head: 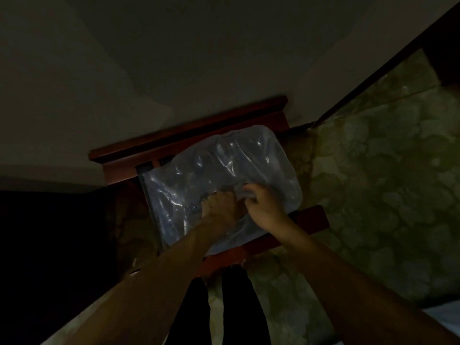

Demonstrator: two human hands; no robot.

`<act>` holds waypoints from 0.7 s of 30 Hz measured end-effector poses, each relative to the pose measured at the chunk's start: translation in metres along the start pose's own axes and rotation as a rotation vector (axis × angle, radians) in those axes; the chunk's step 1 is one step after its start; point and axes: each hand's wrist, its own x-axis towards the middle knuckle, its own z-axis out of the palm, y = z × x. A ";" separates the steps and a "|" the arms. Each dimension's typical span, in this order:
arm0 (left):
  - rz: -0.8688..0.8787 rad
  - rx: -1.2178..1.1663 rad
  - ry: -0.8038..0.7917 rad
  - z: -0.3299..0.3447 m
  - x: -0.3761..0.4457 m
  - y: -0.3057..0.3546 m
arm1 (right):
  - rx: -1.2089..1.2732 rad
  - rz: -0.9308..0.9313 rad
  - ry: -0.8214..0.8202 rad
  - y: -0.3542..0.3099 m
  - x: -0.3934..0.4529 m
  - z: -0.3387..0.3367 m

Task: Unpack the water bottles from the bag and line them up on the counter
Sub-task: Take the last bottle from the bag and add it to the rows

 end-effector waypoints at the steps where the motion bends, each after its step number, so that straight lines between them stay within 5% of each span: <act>1: 0.012 0.016 0.026 -0.004 -0.006 0.001 | -0.009 0.007 0.029 -0.001 -0.002 -0.001; 12: 0.115 0.084 0.153 -0.084 -0.094 -0.022 | -0.195 -0.081 -0.131 -0.028 -0.049 0.013; 21: 0.323 0.074 0.426 -0.186 -0.167 -0.048 | -0.145 -0.270 0.048 -0.127 -0.117 -0.002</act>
